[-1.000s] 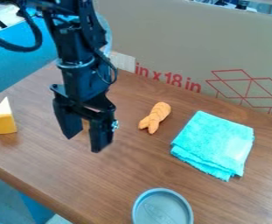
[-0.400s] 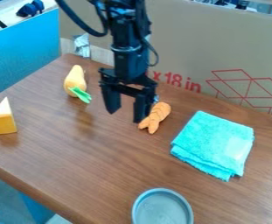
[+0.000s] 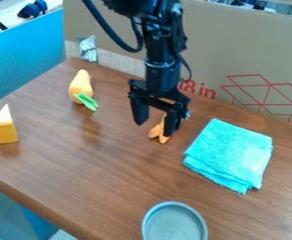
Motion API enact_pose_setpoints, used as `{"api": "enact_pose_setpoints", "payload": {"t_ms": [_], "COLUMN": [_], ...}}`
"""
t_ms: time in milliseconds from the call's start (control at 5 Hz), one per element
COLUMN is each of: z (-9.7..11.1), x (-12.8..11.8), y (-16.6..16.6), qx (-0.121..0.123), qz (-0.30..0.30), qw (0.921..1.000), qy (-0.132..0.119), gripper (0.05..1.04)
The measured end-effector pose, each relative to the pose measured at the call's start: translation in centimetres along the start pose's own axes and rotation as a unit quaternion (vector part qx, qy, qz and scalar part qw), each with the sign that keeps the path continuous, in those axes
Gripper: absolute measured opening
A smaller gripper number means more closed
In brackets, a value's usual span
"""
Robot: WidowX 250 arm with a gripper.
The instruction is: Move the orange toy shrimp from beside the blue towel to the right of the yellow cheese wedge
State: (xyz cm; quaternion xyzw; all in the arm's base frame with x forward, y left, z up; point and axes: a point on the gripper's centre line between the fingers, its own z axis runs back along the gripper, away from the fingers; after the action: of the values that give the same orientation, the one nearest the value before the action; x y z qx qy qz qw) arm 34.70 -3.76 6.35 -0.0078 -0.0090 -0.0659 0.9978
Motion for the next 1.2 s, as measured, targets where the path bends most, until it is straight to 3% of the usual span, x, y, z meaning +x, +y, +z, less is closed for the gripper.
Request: {"api": "enact_pose_setpoints", "payload": {"t_ms": [200, 400, 800, 1000, 1200], "z": [-0.8, -1.4, -2.7, -3.3, -3.4], "x": [1.0, 2.2, 3.4, 3.9, 3.6], "y": [-0.2, -0.1, 0.6, 1.0, 1.7], "qx": [0.019, 0.022, 0.032, 0.022, 0.007], "qz": [0.005, 0.007, 0.009, 0.012, 0.027], "qw": [0.9997, 0.9992, 0.9992, 0.9995, 0.9994], "qy": [-0.014, -0.033, -0.021, -0.017, -0.021], "gripper": [1.001, 1.001, 0.966, 0.693, 0.52]}}
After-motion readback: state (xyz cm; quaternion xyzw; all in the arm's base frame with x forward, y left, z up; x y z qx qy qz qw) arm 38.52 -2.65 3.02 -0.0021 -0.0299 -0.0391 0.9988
